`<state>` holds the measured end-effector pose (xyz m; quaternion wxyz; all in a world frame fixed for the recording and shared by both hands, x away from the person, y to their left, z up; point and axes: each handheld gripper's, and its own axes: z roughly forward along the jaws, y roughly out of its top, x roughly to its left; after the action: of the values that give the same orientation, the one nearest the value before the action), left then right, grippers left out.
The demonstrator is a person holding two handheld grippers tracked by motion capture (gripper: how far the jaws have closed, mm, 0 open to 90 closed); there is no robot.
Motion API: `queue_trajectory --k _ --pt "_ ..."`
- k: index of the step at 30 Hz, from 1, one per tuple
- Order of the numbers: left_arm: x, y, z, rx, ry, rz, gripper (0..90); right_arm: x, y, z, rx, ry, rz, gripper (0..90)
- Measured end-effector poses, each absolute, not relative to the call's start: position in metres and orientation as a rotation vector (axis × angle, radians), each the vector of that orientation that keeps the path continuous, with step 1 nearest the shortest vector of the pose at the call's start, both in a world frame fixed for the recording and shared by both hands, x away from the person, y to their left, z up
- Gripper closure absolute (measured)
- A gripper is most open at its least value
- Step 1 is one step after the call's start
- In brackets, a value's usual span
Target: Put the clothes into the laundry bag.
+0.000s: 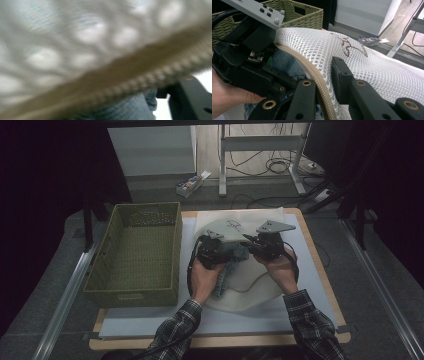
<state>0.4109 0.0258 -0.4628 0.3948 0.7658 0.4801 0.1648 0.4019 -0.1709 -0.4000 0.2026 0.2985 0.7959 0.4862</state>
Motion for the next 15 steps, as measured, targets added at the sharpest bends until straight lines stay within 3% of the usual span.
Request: queue_trajectory --k 7,15 --pt "0.404 0.022 -0.466 1.967 1.179 0.425 19.5 0.403 -0.171 -0.401 0.833 2.222 1.352 77.4" --pt "0.387 0.029 -0.454 1.942 1.125 0.412 15.5 0.405 -0.172 -0.404 0.846 2.221 1.35 76.7"
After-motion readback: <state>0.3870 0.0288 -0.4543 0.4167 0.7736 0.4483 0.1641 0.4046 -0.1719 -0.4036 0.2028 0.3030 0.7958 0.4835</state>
